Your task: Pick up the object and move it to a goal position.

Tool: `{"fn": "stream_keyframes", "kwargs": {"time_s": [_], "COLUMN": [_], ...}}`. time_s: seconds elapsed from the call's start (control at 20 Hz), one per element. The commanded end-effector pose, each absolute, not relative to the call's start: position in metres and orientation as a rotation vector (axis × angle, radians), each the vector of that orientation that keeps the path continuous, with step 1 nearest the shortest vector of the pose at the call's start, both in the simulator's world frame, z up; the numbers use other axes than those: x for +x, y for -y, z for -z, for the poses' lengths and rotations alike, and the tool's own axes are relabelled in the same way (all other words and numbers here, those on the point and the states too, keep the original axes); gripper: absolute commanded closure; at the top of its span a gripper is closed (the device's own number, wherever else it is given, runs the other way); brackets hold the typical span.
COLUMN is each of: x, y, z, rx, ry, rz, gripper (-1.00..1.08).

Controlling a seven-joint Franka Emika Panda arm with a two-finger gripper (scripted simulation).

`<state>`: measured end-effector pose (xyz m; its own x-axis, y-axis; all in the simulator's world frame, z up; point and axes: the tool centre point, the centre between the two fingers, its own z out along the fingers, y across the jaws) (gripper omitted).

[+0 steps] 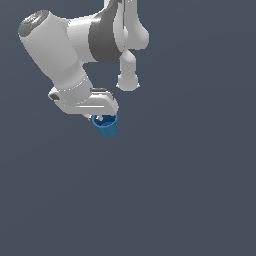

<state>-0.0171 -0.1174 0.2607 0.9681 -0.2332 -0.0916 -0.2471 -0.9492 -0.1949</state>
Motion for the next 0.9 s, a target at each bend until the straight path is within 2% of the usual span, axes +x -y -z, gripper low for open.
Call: {"fn": "stream_keyframes", "kwargs": {"time_s": [0.0,0.45,0.85], "x": [-0.026,-0.051,-0.062], "y": [0.125,0.151,0.164], "z": [-0.291,-0.384,-0.43], "rx": [-2.912,-2.912,-2.913], "ry": [-0.359,-0.359,-0.358], "rz": [-0.096,-0.097,-0.098], "gripper": [1.08,1.08,1.08]}}
